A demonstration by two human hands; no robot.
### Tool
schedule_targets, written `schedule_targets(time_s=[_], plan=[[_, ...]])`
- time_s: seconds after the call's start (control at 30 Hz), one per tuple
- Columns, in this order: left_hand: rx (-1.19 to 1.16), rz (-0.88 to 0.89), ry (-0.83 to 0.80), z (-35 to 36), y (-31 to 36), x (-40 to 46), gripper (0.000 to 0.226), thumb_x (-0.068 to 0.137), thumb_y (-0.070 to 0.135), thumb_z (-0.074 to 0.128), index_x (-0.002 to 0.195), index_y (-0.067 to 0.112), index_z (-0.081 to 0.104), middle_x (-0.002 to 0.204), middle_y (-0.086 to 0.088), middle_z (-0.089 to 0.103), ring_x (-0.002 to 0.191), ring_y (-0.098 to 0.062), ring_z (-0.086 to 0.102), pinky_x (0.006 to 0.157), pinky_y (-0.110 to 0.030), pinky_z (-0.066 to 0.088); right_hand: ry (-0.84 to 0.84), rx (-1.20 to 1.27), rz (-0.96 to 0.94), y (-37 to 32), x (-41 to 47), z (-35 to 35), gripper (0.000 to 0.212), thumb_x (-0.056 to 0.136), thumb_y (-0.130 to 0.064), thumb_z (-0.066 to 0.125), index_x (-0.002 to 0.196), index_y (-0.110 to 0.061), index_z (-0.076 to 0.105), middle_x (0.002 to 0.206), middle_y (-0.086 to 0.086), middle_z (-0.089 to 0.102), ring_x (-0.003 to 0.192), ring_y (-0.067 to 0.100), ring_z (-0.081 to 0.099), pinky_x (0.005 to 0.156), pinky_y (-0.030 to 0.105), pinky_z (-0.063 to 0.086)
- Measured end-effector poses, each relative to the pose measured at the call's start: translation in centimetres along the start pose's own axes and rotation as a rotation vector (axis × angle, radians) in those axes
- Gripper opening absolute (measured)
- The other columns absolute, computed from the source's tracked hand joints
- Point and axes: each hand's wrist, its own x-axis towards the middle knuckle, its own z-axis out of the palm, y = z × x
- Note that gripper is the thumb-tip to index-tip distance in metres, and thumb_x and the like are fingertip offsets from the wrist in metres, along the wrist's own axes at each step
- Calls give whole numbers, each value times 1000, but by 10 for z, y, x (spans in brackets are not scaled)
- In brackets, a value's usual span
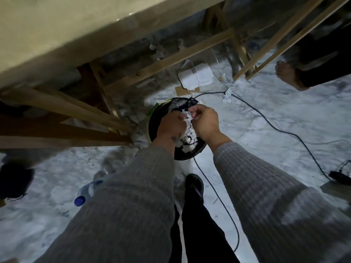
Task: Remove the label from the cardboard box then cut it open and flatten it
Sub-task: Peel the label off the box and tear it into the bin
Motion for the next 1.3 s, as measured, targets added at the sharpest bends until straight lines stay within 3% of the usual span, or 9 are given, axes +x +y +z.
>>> schedule_targets(time_s=[0.23,0.37,0.5,0.67,0.8,0.93,1.1,1.2,1.3], plan=[[26,-10,-20,-24,13,-30,34,89,6,46,116,17,64,121,1,62,115,-18,57,95,-26,44,-35,-27,38,-16,-29,-16,24,82,-14,58,89,-37,63,93,-4,73,95,18,65,91,37,50],[39,86,-12,-33,22,-48,30,85,8,58,112,18,66,119,-2,65,113,-18,59,100,-34,46,-20,101,47,-33,-43,-30,28,84,-9,45,103,-29,51,95,6,71,91,24,64,78,38,54],[11,86,54,-31,26,-57,14,85,14,63,94,25,61,99,5,66,100,-16,64,84,-26,48,-6,134,0,-35,-52,-38,26,89,-6,42,110,-21,46,93,10,68,84,27,61,72,37,49],[-76,24,169,-17,22,-55,30,91,2,52,120,10,58,112,-8,67,106,-26,63,82,-23,41,-3,231,39,-18,-51,-34,28,90,-3,36,113,-18,42,89,10,60,77,26,55,72,39,47],[-53,22,81,-6,13,-49,13,91,17,60,85,14,72,99,-9,72,96,-26,66,85,-31,52,3,314,61,-5,-47,-27,30,89,2,34,109,-21,36,83,8,53,75,23,53,70,38,46],[0,-14,82,0,10,-39,15,89,19,61,74,18,66,85,-9,71,81,-27,66,78,-36,55,10,373,78,-1,-43,-23,35,88,8,36,108,-20,31,77,4,48,68,17,50,66,29,46],[179,-10,76,-4,12,-34,29,93,27,50,68,20,62,77,-2,64,72,-21,60,64,-28,43,-30,183,76,1,-34,-22,40,81,6,39,109,-22,30,81,2,55,74,25,53,80,51,47],[324,-8,79,-7,9,-31,29,95,31,47,76,20,66,79,-2,64,72,-23,59,60,-29,40,-39,98,102,4,-23,-29,37,81,2,38,95,-32,39,82,-7,56,73,21,55,83,48,37],[449,-23,119,-5,10,-26,26,93,25,48,82,15,70,84,-4,68,71,-24,59,55,-26,33,-55,4,-47,4,-16,-32,28,89,-15,53,79,-40,59,101,2,60,97,26,59,96,45,42]])
